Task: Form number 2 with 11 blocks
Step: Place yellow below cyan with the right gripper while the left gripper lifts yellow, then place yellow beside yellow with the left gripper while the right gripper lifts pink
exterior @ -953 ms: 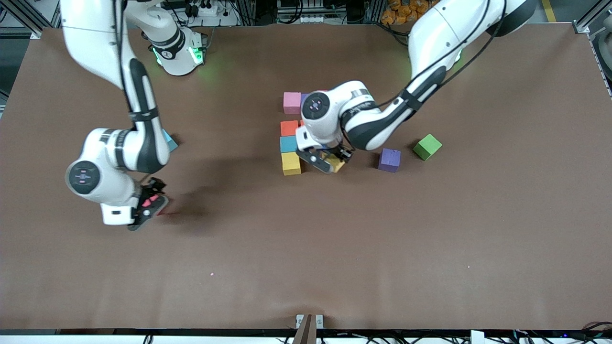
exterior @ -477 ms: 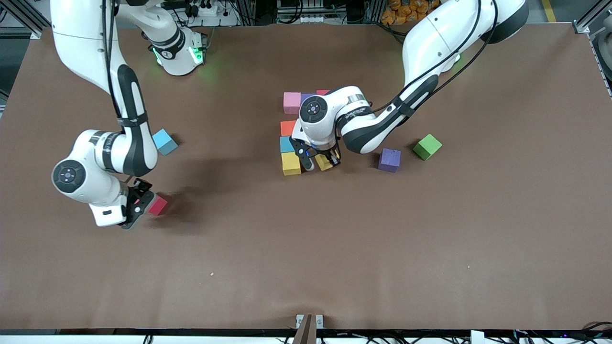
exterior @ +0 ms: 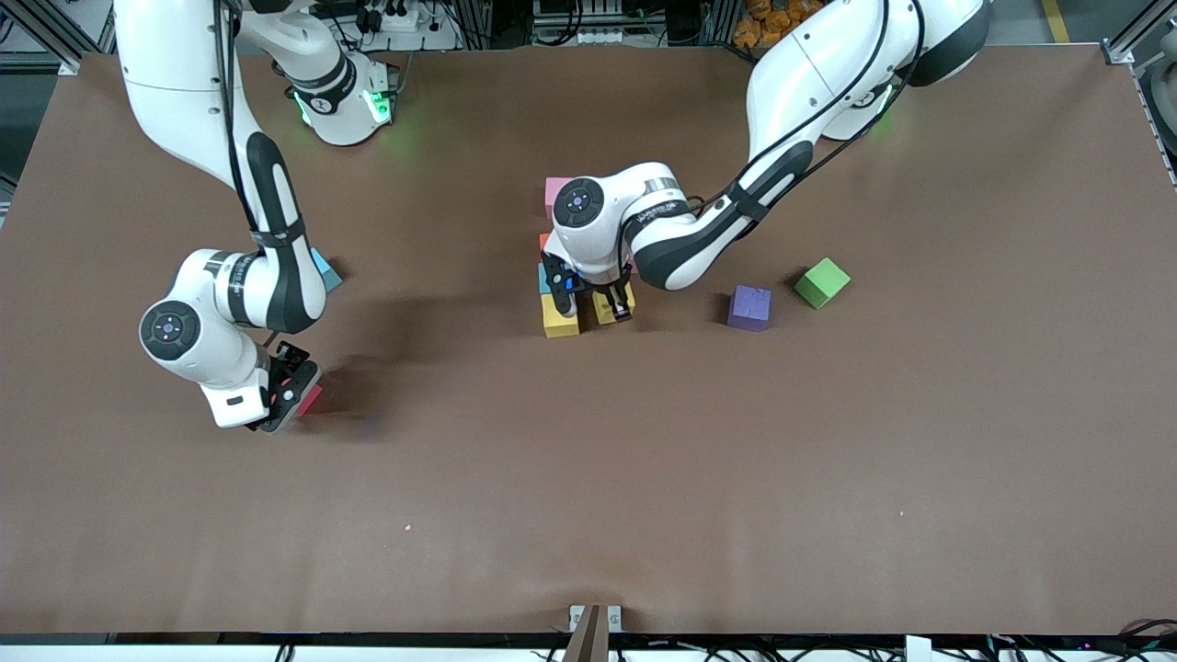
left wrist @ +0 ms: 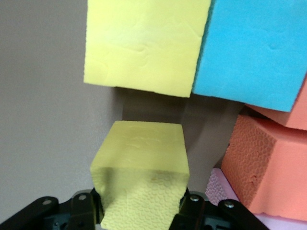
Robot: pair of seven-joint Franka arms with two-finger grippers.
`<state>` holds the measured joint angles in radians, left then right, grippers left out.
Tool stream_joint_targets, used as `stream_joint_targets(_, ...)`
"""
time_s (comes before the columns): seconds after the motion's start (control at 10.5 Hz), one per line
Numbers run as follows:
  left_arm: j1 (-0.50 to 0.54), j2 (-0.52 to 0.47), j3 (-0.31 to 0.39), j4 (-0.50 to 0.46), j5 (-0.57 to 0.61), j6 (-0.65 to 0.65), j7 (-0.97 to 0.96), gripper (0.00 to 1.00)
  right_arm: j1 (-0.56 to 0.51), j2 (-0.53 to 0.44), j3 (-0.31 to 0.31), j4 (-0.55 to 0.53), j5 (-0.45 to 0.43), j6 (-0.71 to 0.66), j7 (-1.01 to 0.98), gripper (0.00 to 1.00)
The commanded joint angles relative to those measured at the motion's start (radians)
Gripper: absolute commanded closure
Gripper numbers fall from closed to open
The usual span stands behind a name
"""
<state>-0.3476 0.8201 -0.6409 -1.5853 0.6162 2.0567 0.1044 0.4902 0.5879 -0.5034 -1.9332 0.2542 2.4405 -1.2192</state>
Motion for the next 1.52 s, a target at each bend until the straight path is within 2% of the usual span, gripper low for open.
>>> stream_joint_targets(0.0, -0.013, 0.039, 0.009, 0.05, 0.016, -0.007, 0.044, 0.84, -0.021, 0.003, 0.008, -0.015, 0.022, 0.031, -0.039, 0.0)
stream_joint_targets(0.19, -0.034, 0.066, 0.013, 0.099, 0.016, -0.007, 0.054, 0.84, -0.063, 0.009, 0.043, -0.017, 0.022, 0.038, -0.052, 0.0)
stream_joint_targets(0.38, -0.086, 0.076, 0.059, 0.126, 0.01, -0.007, 0.054, 0.84, -0.142, 0.009, 0.123, -0.015, 0.022, 0.054, -0.08, 0.0)
stream_joint_targets(0.57, -0.1, 0.086, 0.075, 0.14, 0.007, -0.006, 0.054, 0.84, -0.186, 0.009, 0.175, -0.015, 0.022, 0.068, -0.097, 0.0)
stream_joint_targets(1.43, -0.131, 0.108, 0.105, 0.166, 0.01, 0.052, 0.06, 0.81, -0.177, 0.007, 0.181, -0.012, 0.025, 0.055, -0.094, 0.0)
